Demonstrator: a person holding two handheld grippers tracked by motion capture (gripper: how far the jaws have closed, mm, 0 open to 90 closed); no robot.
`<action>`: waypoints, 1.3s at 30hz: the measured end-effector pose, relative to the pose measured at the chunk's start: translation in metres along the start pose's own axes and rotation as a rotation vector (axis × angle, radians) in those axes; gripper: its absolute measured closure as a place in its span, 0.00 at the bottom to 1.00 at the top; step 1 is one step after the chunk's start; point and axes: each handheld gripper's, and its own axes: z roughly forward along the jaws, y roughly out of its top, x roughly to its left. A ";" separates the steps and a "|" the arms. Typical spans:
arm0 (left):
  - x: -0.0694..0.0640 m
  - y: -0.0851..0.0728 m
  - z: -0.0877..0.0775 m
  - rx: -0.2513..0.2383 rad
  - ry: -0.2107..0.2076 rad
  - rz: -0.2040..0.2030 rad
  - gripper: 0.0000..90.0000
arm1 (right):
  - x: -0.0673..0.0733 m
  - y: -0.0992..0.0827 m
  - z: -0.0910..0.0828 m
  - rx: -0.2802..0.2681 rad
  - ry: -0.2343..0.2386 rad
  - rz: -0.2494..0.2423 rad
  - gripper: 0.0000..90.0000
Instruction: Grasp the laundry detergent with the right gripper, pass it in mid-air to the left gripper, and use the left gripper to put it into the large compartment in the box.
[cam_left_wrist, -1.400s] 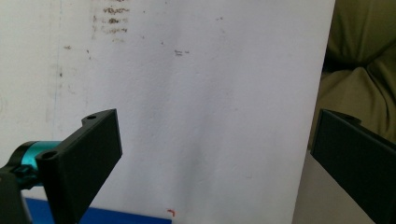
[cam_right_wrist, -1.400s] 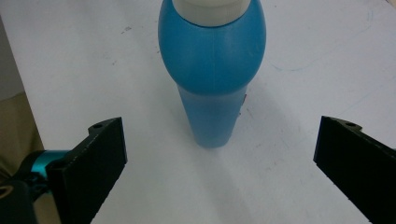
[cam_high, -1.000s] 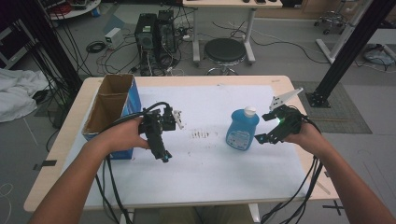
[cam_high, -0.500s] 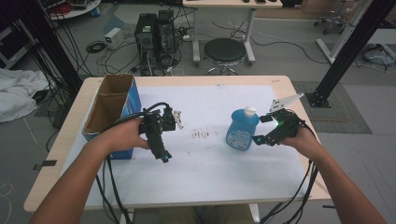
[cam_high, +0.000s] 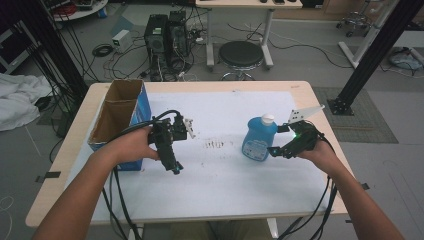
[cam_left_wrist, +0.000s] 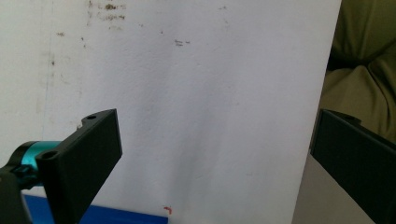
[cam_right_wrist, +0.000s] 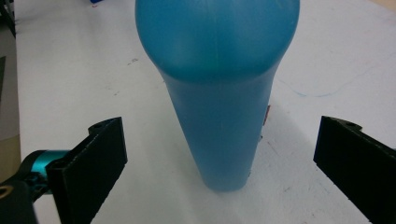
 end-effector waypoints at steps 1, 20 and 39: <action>0.000 0.000 0.000 -0.001 0.000 0.001 0.02 | 0.000 -0.001 0.001 -0.003 0.003 0.004 0.02; 0.000 -0.001 0.001 0.006 -0.002 -0.009 0.02 | -0.001 -0.009 0.018 -0.064 0.015 0.015 0.02; 0.001 0.000 0.004 0.015 -0.008 -0.013 0.02 | 0.001 -0.010 0.041 -0.136 0.009 0.015 0.04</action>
